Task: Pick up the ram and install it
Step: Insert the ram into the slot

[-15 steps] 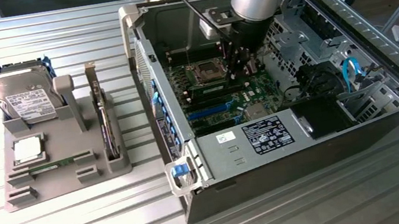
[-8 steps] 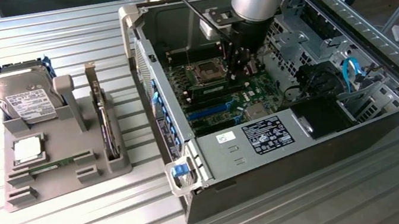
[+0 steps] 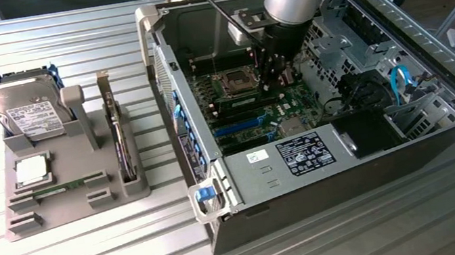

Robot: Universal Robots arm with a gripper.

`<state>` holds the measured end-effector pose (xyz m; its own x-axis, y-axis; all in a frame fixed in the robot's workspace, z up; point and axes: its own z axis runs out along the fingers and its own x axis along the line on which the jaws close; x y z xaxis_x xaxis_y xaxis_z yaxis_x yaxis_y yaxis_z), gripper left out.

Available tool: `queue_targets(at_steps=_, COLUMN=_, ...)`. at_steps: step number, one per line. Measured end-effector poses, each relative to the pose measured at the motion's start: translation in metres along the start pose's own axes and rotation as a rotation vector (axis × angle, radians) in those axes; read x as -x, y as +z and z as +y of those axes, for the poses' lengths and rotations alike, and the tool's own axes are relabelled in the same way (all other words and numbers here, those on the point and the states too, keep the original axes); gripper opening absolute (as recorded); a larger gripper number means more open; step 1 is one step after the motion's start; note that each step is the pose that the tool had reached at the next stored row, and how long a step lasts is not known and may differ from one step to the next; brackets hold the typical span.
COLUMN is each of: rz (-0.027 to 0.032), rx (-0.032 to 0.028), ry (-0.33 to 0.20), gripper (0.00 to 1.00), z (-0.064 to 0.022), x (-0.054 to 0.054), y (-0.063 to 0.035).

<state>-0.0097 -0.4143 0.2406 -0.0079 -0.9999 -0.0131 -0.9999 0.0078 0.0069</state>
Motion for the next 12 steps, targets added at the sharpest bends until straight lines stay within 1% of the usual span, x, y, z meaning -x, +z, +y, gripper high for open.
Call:
queue_targets(at_steps=6, rz=-0.0002, rx=-0.0001, ry=0.0, gripper=0.12, z=0.0, x=0.0, y=0.0004)
queue_targets(at_steps=11, rz=-0.0001, rx=-0.0013, ry=0.0, gripper=0.12, z=0.0, x=0.0, y=0.0003)
queue_targets(at_steps=12, rz=0.0004, rx=-0.0093, ry=0.0, gripper=0.12, z=0.0022, x=0.0006, y=0.0011)
